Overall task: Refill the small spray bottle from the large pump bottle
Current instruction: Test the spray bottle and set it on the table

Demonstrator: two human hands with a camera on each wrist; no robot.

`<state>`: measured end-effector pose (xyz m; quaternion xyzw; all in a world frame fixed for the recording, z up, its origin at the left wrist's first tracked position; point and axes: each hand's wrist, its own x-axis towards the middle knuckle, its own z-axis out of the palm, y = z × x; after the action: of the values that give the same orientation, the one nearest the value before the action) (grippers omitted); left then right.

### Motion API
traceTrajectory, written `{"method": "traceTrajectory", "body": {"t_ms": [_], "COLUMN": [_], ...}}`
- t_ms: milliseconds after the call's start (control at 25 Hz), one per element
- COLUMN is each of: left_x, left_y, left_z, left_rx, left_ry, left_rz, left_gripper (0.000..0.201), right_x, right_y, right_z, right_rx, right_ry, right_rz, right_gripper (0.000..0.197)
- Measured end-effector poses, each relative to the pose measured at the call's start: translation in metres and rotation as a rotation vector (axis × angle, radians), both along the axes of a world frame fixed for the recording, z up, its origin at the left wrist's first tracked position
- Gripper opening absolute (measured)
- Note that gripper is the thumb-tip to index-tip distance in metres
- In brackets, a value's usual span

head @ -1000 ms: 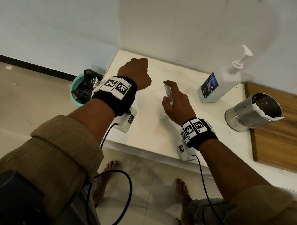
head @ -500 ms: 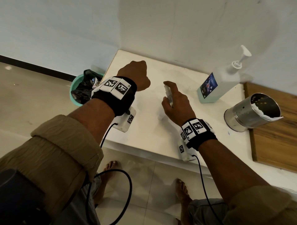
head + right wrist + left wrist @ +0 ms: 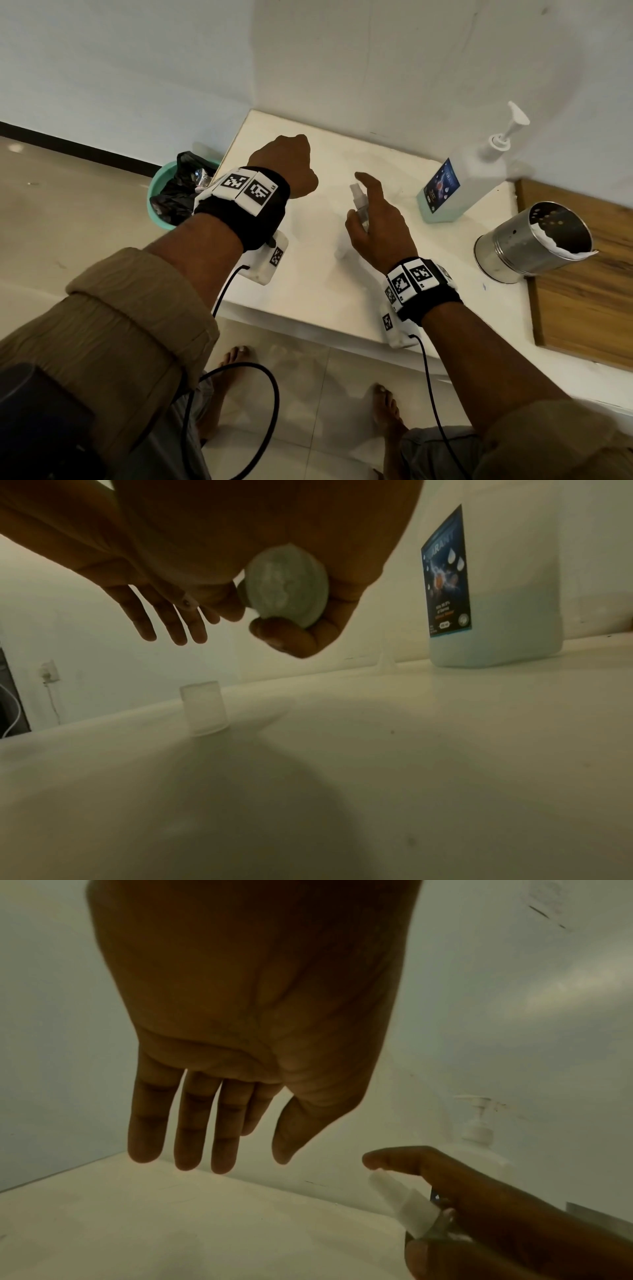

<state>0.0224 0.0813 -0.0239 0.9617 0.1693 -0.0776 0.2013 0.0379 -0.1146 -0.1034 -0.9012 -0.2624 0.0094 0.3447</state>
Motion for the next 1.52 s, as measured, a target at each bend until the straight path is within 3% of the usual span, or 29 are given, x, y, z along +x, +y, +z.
{"method": "traceTrajectory", "body": {"t_ms": [160, 480, 840, 1280, 1520], "left_x": [0.001, 0.004, 0.001, -0.007, -0.011], "left_y": [-0.004, -0.021, -0.039, -0.061, -0.069], "left_z": [0.000, 0.001, -0.010, -0.028, -0.037], "left_rx": [0.015, 0.067, 0.022, 0.049, 0.074], "left_ry": [0.003, 0.002, -0.021, 0.141, 0.138], "left_rz": [-0.023, -0.073, -0.243, -0.460, -0.505], "left_gripper": [0.045, 0.043, 0.017, 0.035, 0.019], "right_x": [0.000, -0.004, -0.009, -0.004, -0.007], "right_y": [-0.008, -0.032, -0.054, -0.060, -0.061], "right_z": [0.005, 0.018, 0.015, 0.010, 0.010], "right_rx": [0.077, 0.231, 0.175, 0.122, 0.113], "right_ry": [0.065, 0.022, 0.127, 0.211, 0.247], "right_rz": [-0.029, -0.050, -0.090, -0.090, -0.078], "right_gripper": [0.063, 0.033, 0.036, 0.038, 0.047]}}
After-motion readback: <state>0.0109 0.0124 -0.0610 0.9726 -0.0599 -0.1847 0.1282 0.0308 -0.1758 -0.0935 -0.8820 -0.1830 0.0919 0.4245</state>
